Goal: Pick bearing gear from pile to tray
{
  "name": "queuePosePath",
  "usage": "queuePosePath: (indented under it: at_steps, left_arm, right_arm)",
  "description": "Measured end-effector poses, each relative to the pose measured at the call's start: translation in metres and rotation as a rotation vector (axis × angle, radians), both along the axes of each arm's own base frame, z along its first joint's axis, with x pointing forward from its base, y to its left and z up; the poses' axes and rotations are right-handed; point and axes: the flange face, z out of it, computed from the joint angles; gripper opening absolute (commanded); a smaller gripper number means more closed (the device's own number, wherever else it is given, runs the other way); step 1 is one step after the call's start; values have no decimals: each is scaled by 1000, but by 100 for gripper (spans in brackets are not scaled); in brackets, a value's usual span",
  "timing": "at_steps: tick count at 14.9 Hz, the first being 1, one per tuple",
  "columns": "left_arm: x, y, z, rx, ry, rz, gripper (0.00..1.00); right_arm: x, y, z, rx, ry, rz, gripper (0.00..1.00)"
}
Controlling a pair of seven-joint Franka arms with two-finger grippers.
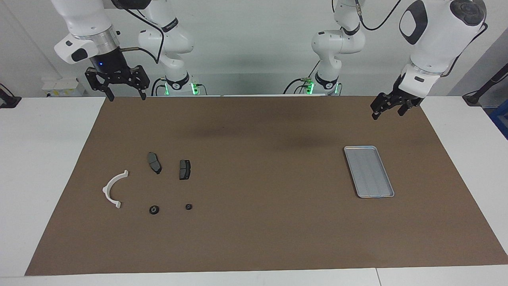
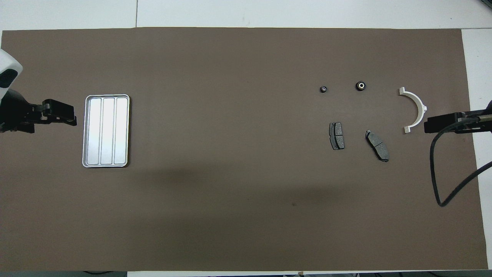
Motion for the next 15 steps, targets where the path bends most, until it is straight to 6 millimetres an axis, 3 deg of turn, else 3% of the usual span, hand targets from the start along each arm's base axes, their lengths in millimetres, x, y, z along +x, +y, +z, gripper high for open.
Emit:
queuePosePath:
  at_steps: [15]
  left_arm:
    - [0, 0, 0, 0, 0, 0, 100]
  right_arm:
    - [0, -2, -1, -1, 4, 13, 100]
